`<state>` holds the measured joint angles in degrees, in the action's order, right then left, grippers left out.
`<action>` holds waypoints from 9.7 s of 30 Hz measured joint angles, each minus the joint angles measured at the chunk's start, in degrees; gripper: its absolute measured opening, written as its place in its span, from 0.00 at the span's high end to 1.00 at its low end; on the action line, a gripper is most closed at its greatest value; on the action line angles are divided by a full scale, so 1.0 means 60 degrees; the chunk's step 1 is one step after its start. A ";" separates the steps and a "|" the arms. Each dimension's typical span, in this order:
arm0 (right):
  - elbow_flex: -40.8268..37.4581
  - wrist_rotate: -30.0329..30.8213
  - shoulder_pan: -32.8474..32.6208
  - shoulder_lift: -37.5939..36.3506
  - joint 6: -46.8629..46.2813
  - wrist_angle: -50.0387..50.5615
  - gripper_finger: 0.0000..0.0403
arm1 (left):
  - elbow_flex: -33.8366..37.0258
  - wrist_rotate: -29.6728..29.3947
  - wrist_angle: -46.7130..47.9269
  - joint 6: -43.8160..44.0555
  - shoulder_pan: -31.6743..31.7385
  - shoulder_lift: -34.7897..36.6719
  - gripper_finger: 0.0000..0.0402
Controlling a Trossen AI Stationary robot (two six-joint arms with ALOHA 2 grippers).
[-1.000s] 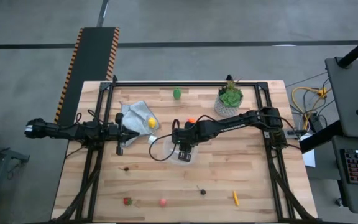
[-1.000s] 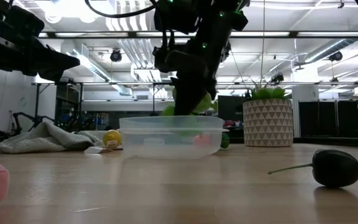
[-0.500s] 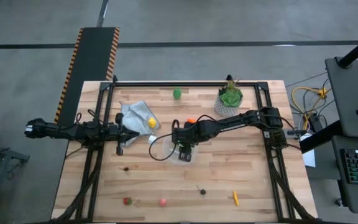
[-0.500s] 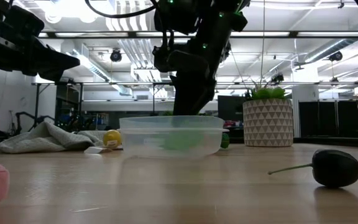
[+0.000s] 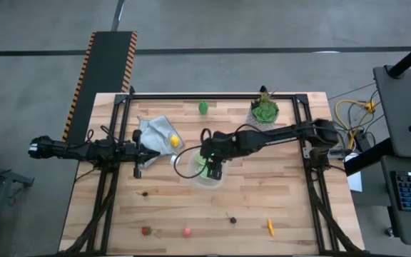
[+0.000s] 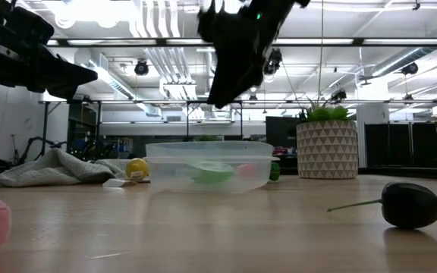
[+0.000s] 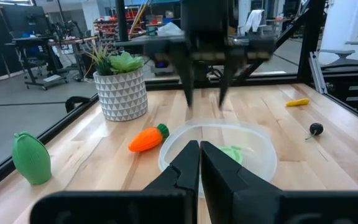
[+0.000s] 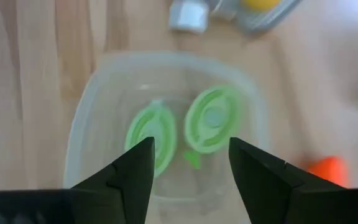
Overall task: Pick and placing Produce into tupperware
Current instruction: Put the orange carrot into the transparent bin
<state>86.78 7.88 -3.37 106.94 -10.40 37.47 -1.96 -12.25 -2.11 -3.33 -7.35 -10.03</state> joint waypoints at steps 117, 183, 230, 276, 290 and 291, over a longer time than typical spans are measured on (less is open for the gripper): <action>-0.0612 -0.1883 0.3255 0.1456 -0.0338 0.1320 0.19 | 0.0000 -0.0004 0.0018 -0.0016 0.0000 -0.0009 1.00; -0.0612 -0.2049 0.3193 0.2010 -0.0269 0.0998 0.23 | 0.0000 -0.0004 0.0007 -0.0019 0.0000 -0.0261 1.00; -0.0627 -0.2073 0.2948 0.0900 0.0061 0.1533 0.60 | 0.0000 -0.0007 0.0011 -0.0027 0.0000 -0.0261 1.00; -0.0505 -0.1801 0.0825 0.1078 -0.1148 -0.0126 0.59 | 0.0002 -0.0005 0.0012 -0.0087 0.0000 -0.0279 1.00; -0.0553 -0.1807 0.0785 0.1078 -0.1340 -0.0152 0.57 | 0.0003 -0.0007 0.0011 -0.0085 0.0000 -0.0312 1.00; -0.0560 -0.1807 0.0785 0.1078 -0.1343 -0.0153 0.57 | 0.0000 -0.0007 0.0007 -0.0085 0.0000 -0.0310 1.00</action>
<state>83.42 -2.96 1.34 113.40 -18.46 36.56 -1.96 -12.29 -2.07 -3.84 -7.35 -11.89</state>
